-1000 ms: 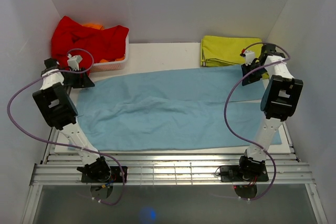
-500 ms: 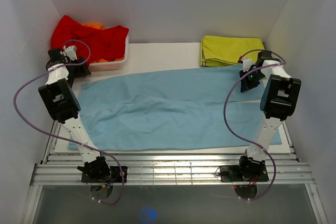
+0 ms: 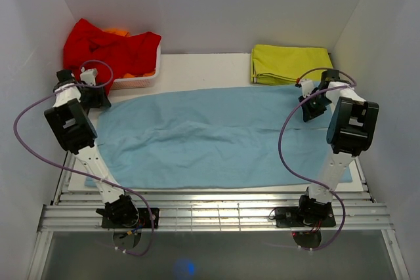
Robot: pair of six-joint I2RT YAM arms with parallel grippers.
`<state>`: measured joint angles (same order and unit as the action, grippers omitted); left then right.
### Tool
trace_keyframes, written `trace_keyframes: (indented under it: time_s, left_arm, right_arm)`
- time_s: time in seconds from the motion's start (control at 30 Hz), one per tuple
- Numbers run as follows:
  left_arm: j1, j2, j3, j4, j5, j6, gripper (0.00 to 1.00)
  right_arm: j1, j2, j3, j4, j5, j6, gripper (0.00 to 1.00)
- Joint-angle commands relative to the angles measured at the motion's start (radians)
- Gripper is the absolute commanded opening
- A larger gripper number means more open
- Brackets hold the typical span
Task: Fold and stack the trousers
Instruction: Flatten the trousers out, then fold the trousers
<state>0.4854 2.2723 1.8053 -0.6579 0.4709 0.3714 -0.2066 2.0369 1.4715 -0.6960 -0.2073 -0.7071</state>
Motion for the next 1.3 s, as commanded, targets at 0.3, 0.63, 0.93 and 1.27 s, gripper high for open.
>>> trace_keyframes:
  time_s: [0.3,0.63,0.93,1.27]
  left_arm:
    - [0.012,-0.040,-0.054,-0.091,0.156,0.167,0.65]
    - [0.013,-0.063,0.002,-0.064,0.284,0.303,0.68]
    - [0.013,-0.076,0.118,-0.305,0.339,0.748,0.66]
    - [0.010,0.039,0.278,-0.469,0.362,1.007,0.63]
  right_arm:
    - [-0.016,-0.093,-0.162,-0.123,0.005,-0.106,0.21]
    - [-0.019,-0.093,0.142,-0.261,-0.086,-0.227,0.32]
    - [-0.019,-0.089,0.334,-0.370,-0.132,-0.379,0.75]
    - [-0.019,-0.099,0.369,-0.358,-0.164,-0.443,0.79]
